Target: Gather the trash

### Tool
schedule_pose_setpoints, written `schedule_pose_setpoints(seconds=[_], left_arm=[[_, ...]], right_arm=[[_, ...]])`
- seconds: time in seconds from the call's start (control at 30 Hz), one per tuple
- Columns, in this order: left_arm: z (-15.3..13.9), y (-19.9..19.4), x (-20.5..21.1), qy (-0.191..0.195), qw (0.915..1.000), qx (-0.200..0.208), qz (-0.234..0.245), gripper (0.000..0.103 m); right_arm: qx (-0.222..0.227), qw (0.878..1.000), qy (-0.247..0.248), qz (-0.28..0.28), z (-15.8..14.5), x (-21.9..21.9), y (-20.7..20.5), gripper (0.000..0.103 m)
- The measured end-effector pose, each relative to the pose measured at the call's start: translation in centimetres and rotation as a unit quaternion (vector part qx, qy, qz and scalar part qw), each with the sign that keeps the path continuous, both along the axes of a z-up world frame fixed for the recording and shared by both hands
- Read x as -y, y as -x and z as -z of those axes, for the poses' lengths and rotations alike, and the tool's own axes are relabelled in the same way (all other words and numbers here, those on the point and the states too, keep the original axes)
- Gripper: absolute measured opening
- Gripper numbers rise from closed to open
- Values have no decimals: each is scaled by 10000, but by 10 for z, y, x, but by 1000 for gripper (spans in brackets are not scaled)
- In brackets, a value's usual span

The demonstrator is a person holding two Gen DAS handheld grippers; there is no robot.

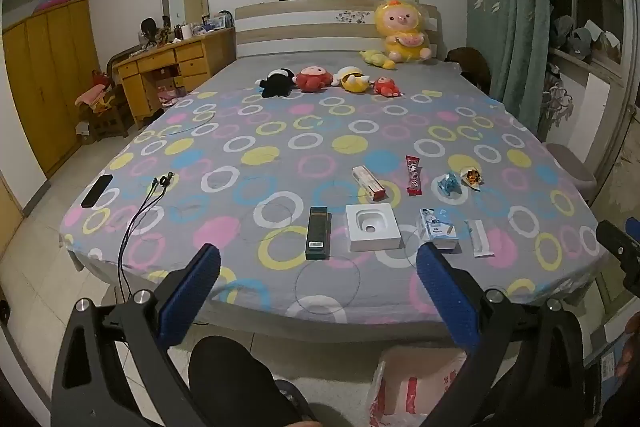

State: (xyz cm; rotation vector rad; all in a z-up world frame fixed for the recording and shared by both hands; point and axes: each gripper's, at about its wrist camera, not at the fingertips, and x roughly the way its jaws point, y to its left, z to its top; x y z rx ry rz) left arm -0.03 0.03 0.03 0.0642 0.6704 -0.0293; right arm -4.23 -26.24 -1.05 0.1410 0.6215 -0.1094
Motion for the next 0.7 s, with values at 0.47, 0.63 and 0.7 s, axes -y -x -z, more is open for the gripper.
schedule_pose_setpoints(seconds=[0.47, 0.63, 0.7], left_arm=[[-1, 0, -2, -36, 10000, -22, -16, 96], [1, 0, -14, -51, 10000, -52, -52, 96], [2, 0, -15, -57, 10000, -55, -55, 96]], right_arm=[[-47, 9998, -134, -112, 5, -3, -7, 98], [-50, 9998, -132, -149, 4, -3, -7, 98], [-54, 9997, -138, -168, 4, -2, -7, 98]])
